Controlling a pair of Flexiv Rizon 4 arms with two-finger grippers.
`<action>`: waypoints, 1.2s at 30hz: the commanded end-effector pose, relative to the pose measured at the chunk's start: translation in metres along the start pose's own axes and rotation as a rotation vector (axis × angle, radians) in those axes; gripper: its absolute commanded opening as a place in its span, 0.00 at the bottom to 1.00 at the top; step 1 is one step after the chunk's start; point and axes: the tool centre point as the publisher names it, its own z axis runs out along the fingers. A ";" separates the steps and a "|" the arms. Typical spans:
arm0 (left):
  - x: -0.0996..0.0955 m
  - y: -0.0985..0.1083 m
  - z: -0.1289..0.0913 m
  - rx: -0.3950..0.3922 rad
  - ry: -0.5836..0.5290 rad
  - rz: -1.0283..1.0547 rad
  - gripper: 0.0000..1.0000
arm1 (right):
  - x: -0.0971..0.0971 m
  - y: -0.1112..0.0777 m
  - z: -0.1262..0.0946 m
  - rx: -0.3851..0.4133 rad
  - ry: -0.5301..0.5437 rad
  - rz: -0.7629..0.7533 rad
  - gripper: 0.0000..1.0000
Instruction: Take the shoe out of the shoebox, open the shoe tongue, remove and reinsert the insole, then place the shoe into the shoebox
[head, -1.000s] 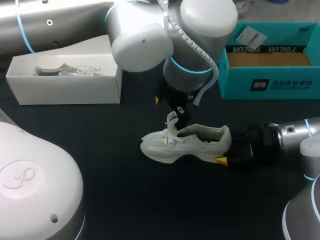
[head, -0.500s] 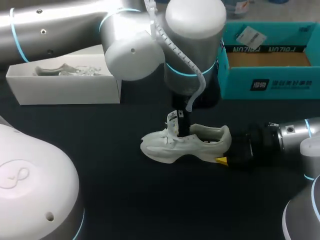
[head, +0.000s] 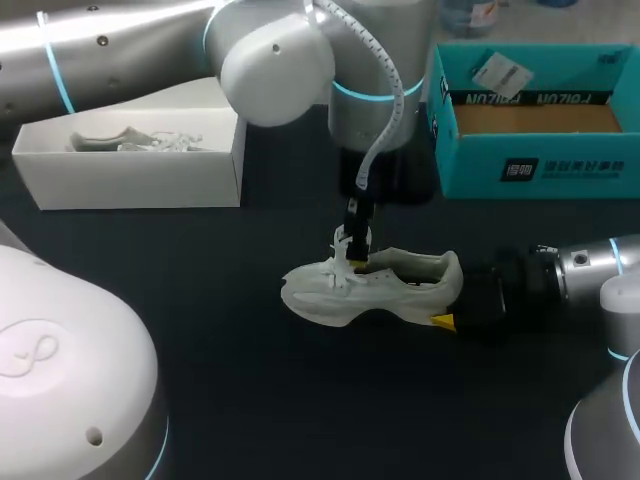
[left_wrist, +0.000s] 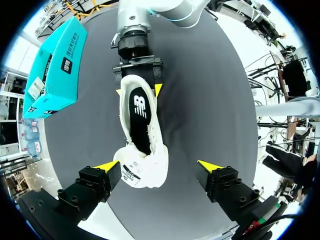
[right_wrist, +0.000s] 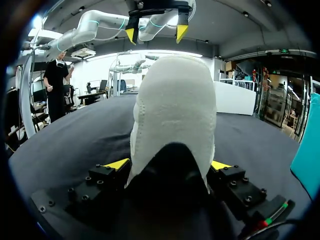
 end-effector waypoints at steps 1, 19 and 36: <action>0.001 -0.007 0.002 0.024 -0.011 0.028 1.00 | 0.002 -0.006 0.005 0.004 0.000 0.000 0.00; -0.009 -0.066 0.063 0.069 -0.033 0.076 0.00 | 0.002 -0.006 0.005 0.004 0.000 0.000 0.00; -0.031 -0.071 0.099 0.031 -0.056 0.018 0.00 | 0.002 -0.006 0.005 0.004 0.000 0.000 0.00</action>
